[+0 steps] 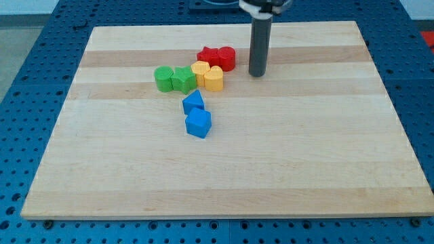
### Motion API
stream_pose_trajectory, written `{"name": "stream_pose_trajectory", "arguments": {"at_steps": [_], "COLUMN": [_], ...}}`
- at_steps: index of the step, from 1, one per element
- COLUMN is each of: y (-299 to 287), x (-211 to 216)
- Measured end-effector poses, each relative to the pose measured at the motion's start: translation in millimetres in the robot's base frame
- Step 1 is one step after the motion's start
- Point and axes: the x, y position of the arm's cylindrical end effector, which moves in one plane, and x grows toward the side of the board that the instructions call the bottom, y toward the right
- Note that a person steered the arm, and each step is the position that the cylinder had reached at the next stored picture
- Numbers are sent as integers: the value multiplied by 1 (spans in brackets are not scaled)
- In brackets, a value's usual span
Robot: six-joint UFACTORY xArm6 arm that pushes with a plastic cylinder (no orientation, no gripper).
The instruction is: Slide the red star along with red circle towards left
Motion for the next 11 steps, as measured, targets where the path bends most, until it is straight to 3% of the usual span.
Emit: {"name": "stream_pose_trajectory", "arguments": {"at_steps": [3, 4, 6, 9, 11], "y": [-7, -52, -120, -133, -108], "x": [-94, -98, -78, -42, -39]}}
